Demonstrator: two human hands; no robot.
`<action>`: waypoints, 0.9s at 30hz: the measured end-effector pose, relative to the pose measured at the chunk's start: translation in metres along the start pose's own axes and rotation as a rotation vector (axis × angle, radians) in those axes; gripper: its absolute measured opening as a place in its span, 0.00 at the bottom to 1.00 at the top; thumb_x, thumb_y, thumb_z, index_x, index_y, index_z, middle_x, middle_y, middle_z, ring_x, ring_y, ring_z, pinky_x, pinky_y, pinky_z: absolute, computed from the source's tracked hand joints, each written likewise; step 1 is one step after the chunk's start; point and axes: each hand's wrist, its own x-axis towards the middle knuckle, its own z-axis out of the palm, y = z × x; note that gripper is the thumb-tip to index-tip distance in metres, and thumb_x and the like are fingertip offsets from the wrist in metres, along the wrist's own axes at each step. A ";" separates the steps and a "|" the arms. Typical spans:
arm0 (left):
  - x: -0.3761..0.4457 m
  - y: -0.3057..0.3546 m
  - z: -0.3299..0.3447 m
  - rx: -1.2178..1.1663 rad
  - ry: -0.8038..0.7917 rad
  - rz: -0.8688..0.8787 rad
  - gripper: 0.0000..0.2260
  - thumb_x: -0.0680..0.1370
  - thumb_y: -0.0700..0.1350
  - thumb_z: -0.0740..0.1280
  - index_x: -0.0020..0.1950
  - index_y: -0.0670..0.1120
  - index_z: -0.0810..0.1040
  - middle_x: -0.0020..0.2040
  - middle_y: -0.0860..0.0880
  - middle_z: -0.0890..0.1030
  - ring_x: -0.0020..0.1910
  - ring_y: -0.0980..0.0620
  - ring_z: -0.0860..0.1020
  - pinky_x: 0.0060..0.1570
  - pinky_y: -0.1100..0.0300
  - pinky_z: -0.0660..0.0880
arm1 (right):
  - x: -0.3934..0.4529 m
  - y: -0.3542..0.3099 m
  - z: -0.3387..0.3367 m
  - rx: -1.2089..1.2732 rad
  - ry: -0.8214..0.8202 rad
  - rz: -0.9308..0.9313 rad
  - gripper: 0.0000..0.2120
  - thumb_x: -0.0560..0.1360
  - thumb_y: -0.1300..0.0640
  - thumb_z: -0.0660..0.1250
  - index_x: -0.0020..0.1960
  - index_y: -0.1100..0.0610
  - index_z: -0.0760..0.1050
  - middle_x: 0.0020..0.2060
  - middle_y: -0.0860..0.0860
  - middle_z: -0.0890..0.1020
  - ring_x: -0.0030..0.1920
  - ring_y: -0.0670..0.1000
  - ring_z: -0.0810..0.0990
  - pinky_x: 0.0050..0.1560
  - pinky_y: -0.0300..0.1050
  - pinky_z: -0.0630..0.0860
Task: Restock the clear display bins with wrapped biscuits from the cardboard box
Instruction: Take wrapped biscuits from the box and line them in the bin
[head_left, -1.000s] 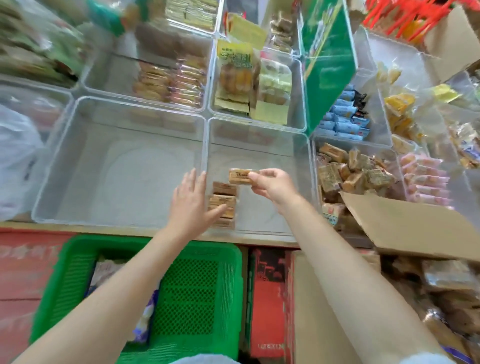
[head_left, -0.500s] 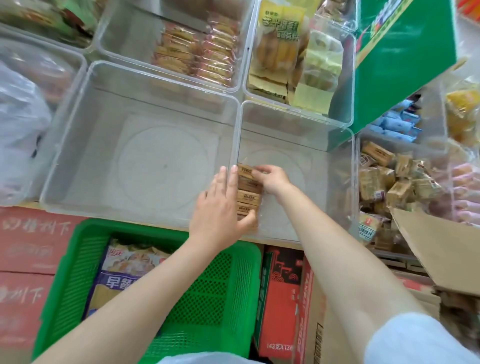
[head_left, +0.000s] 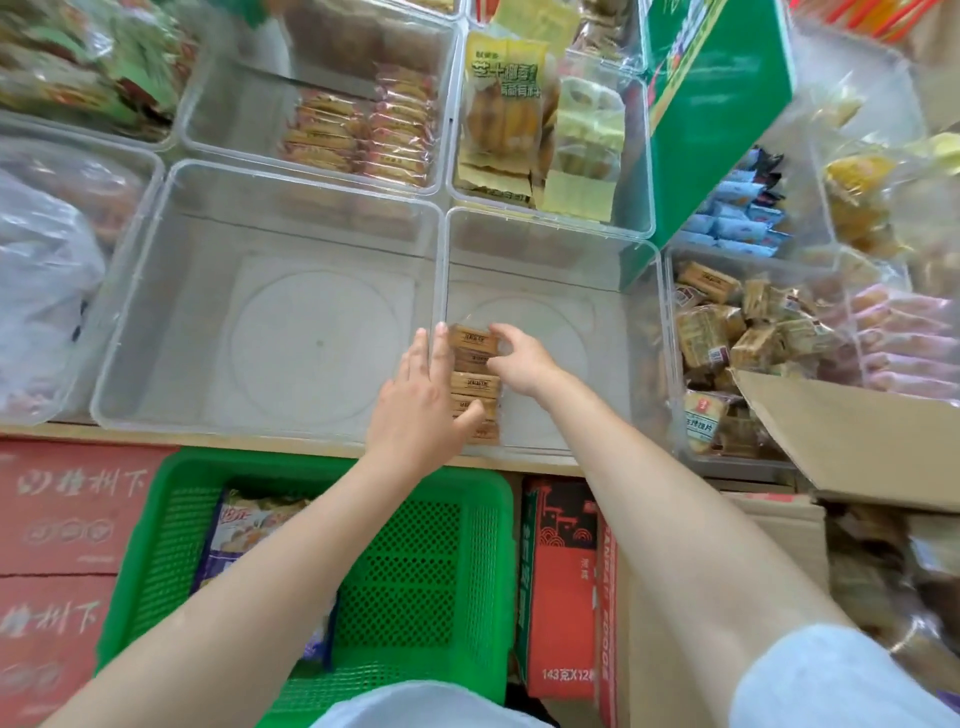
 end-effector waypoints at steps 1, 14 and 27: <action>-0.002 0.001 -0.002 0.008 0.000 0.002 0.43 0.80 0.62 0.61 0.82 0.46 0.41 0.82 0.39 0.47 0.81 0.41 0.51 0.77 0.46 0.57 | -0.011 -0.003 -0.005 -0.039 0.047 -0.004 0.29 0.78 0.62 0.62 0.77 0.47 0.65 0.69 0.56 0.70 0.65 0.56 0.75 0.63 0.42 0.71; -0.121 0.198 0.017 -0.603 -0.185 0.262 0.23 0.77 0.58 0.67 0.69 0.51 0.73 0.63 0.50 0.75 0.64 0.49 0.74 0.63 0.50 0.72 | -0.267 0.122 -0.129 0.115 0.779 -0.275 0.09 0.78 0.58 0.63 0.49 0.53 0.82 0.37 0.46 0.83 0.40 0.48 0.82 0.46 0.48 0.80; -0.157 0.250 0.059 -0.818 -0.463 0.092 0.48 0.67 0.63 0.72 0.80 0.66 0.48 0.82 0.55 0.56 0.78 0.46 0.63 0.71 0.38 0.68 | -0.317 0.232 -0.128 -0.604 0.501 0.151 0.35 0.79 0.53 0.66 0.80 0.45 0.54 0.78 0.51 0.61 0.74 0.57 0.60 0.69 0.59 0.65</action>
